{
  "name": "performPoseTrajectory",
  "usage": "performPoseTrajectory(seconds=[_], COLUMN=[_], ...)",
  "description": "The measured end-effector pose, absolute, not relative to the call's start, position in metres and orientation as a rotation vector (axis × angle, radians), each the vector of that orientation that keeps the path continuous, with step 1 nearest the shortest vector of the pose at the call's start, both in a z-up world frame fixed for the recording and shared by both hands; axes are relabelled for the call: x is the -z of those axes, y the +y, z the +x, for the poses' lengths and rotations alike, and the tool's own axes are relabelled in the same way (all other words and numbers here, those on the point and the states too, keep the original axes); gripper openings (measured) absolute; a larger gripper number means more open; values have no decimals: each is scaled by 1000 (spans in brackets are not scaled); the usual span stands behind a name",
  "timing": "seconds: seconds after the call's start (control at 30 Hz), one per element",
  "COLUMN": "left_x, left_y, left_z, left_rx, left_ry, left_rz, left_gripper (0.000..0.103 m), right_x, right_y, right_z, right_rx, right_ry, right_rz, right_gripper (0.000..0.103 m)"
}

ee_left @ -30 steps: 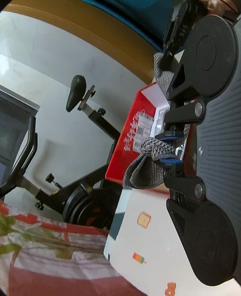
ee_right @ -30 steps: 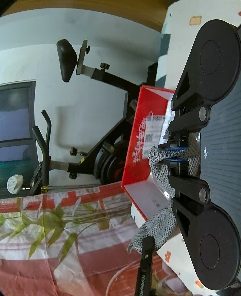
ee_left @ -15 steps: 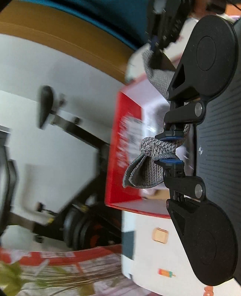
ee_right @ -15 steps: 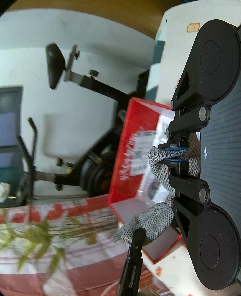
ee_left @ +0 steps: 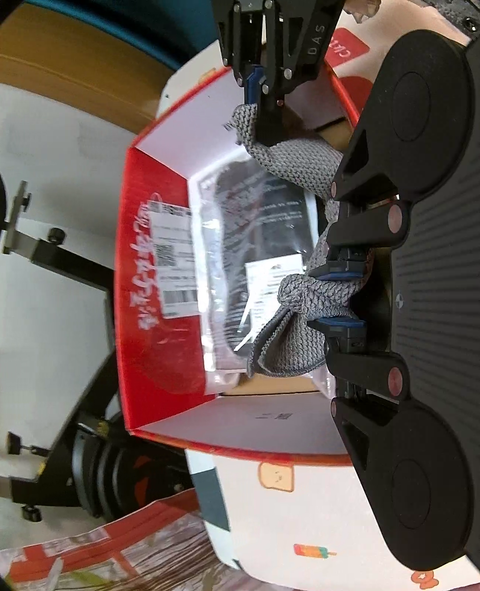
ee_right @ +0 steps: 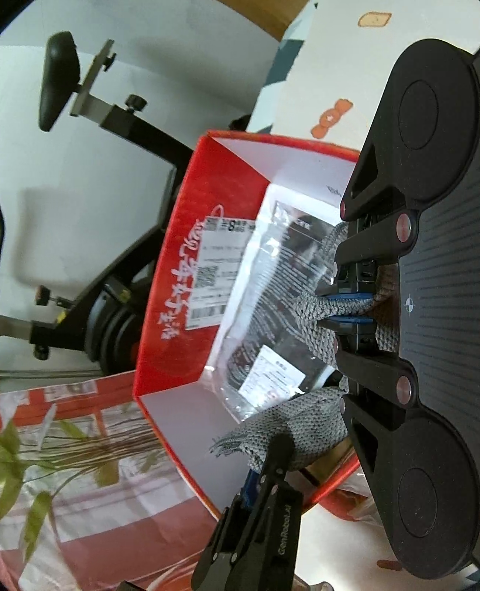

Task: Organize soft objects
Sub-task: 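Lift the grey knit item and carry it over the red box, then lower the grey knit item into the box and open both tools, then reach down and grasp the blue cotton pad bag with both tools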

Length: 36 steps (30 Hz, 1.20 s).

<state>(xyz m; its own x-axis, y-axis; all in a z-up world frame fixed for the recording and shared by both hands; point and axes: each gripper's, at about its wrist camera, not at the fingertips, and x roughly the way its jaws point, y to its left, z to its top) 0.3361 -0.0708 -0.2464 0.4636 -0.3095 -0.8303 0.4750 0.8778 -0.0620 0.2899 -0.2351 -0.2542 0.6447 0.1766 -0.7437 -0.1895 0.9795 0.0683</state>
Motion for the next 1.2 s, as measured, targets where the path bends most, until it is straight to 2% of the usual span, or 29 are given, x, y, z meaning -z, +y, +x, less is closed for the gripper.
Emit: performPoseTrajectory(seconds=[0.17,0.23,0.3,0.37,0.4,0.43,0.47,0.53,0.67,0.73,0.87,0.9,1.2], left_x=[254,253,253,250,247,243,239,228,209,201,189,188,205], left_y=[-74,-74,-78,-80,-80,-79,-79,-77,-68,-62,-50,-47,-18], left_z=[338,336,336,335,333,329,327,318,306,297,271,265,213], left_rx=[480,481,481,493,499,507,513,523,519,510,496,496,496], left_ry=[999,993,978,952,938,919,899,845,761,719,628,614,632], left_rz=[210,216,232,251,256,259,263,261,201,168,126,115,40], left_gripper=[21,23,29,47,54,66,72,76,84,87,91,91,91], right_x=[258,256,252,247,243,238,233,223,203,196,193,194,227], right_y=[-233,-232,-231,-231,-232,-233,-234,-237,-242,-246,-249,-248,-234], right_z=[292,291,289,286,284,281,278,270,249,236,209,202,152], right_rx=[-207,-201,-195,-185,-181,-178,-176,-159,-140,-136,-136,-131,-124], right_ry=[868,867,848,823,803,781,758,703,595,549,488,481,510], right_rz=[-16,-27,-41,-52,-52,-49,-44,-40,-25,0,27,34,133], right_gripper=[9,20,26,31,38,47,51,64,73,85,96,103,103])
